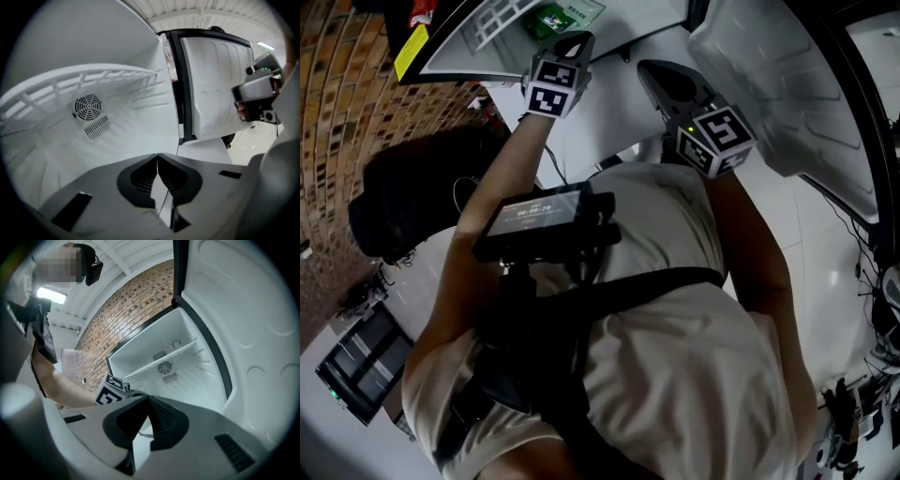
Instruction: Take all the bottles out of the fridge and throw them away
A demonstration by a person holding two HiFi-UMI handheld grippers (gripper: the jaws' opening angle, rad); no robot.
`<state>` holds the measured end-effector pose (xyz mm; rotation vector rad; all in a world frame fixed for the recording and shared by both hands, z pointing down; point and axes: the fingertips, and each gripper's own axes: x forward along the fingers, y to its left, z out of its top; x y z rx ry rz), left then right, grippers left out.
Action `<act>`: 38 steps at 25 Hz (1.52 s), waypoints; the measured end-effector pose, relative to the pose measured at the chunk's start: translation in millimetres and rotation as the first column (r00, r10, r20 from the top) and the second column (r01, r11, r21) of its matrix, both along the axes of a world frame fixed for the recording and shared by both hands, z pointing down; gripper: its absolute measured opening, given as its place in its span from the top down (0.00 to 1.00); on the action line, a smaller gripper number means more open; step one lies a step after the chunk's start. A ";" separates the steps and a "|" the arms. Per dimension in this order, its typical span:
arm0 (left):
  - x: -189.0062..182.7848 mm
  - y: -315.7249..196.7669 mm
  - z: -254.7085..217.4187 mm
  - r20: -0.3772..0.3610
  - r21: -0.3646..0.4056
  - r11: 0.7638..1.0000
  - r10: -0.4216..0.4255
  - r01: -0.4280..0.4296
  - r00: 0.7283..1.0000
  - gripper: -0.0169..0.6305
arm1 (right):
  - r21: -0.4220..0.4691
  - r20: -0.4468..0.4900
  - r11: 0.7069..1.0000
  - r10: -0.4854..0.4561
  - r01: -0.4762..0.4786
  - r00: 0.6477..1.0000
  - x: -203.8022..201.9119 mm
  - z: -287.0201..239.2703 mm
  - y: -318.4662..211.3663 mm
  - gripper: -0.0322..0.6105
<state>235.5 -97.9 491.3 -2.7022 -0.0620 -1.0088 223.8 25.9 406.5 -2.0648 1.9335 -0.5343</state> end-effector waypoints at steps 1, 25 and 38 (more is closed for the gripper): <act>2.8 -9.0 6.8 0.023 0.013 1.000 -0.015 0.015 1.000 0.96 | 0.001 0.000 1.000 -0.002 0.002 1.000 -0.4 1.4 -0.3 0.94; 67.7 -96.8 135.3 0.344 0.171 0.985 -0.058 -0.002 0.937 0.72 | -0.079 0.028 0.996 0.034 -0.031 0.999 16.2 37.4 26.3 0.94; 57.2 -111.6 138.8 0.372 0.164 0.986 -0.096 0.036 0.923 0.95 | -0.081 0.023 0.996 0.042 -0.040 0.999 17.3 31.5 22.3 0.94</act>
